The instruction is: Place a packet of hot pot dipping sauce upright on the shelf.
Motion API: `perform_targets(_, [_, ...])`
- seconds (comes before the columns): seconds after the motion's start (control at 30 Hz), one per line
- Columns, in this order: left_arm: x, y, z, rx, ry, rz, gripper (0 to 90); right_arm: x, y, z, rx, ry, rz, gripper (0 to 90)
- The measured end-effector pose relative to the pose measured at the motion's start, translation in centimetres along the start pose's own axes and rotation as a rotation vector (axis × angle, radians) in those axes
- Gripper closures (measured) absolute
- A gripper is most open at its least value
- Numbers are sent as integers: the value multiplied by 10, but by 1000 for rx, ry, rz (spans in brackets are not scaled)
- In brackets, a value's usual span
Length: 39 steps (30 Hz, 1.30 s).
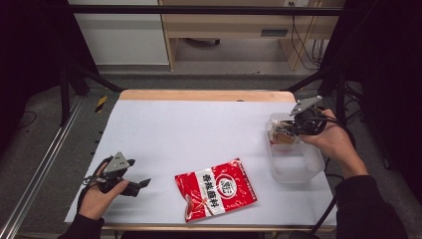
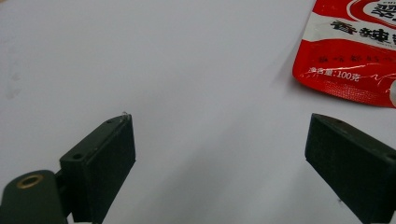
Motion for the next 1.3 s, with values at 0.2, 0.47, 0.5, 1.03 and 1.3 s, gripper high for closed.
perform_targets(0.2, [0,-1,1,1,-2,-3,86,2,-15,7,-17,22,-57,542])
perform_targets(0.47, [1,0,-2,1,5,-3,86,9,-38,17,-71,40,-156,402])
perform_targets(0.5, [1,0,-2,0,6,-2,86,9,-39,19,-73,43,-166,393])
perform_targets(1.03, [2,1,-4,-4,11,-1,86,13,-45,40,-80,58,-202,280])
perform_targets(1.3, [2,3,-6,-7,17,0,86,19,-43,63,-62,70,-245,228])
Point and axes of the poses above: each handheld gripper's, and its own axes: y roughly forward along the jaws, x roughly out of its top, z roughly to its left, the point moved 3 cm from there along y, roughly forward along the jaws, and after that the axes turned 4 degrees about z, right-handed, at the moved point
